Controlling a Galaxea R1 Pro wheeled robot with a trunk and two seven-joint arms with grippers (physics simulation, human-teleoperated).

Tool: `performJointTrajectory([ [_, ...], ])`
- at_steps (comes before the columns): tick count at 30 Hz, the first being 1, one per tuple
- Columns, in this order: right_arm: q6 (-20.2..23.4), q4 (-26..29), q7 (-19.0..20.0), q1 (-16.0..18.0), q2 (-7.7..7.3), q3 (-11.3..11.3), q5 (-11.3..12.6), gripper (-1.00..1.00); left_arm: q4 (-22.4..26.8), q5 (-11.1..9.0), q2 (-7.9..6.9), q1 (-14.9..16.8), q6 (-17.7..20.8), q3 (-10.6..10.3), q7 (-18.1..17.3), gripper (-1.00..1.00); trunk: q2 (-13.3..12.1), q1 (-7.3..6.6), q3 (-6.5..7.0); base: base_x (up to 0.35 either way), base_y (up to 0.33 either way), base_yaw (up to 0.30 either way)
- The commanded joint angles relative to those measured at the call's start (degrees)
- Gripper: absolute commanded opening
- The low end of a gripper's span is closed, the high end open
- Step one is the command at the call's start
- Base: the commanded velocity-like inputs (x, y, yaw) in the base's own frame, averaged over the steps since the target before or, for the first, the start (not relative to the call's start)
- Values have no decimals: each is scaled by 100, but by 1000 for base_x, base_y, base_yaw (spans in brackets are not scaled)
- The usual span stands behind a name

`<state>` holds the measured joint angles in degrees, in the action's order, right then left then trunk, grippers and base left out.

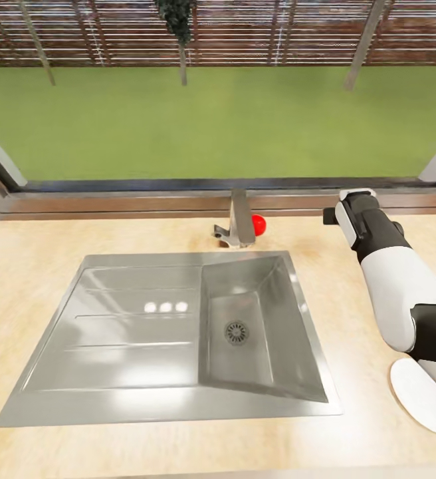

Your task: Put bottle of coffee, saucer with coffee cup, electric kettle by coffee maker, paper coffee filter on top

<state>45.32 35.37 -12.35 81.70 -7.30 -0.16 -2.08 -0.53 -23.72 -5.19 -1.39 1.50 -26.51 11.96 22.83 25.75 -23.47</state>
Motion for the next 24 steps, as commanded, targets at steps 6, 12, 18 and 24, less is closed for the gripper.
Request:
performJointTrajectory([
  [6,30,-10,4,3,1,-2,-21,-100,9,-13,8,-1,25,-56,17,100,9,3,47,0,15,0],
  [12,25,-2,20,-171,-13,-8,-28,-100,15,6,6,-1,-13,-63,17,100,9,3,100,0,1,0],
  [18,-15,306,13,-349,-28,-4,-40,-100,25,12,-1,-1,-47,-64,11,100,9,3,154,0,0,0],
  [24,-169,824,21,-854,-24,-6,-24,-100,26,16,-3,-1,-42,-75,12,100,9,3,208,0,0,0],
])
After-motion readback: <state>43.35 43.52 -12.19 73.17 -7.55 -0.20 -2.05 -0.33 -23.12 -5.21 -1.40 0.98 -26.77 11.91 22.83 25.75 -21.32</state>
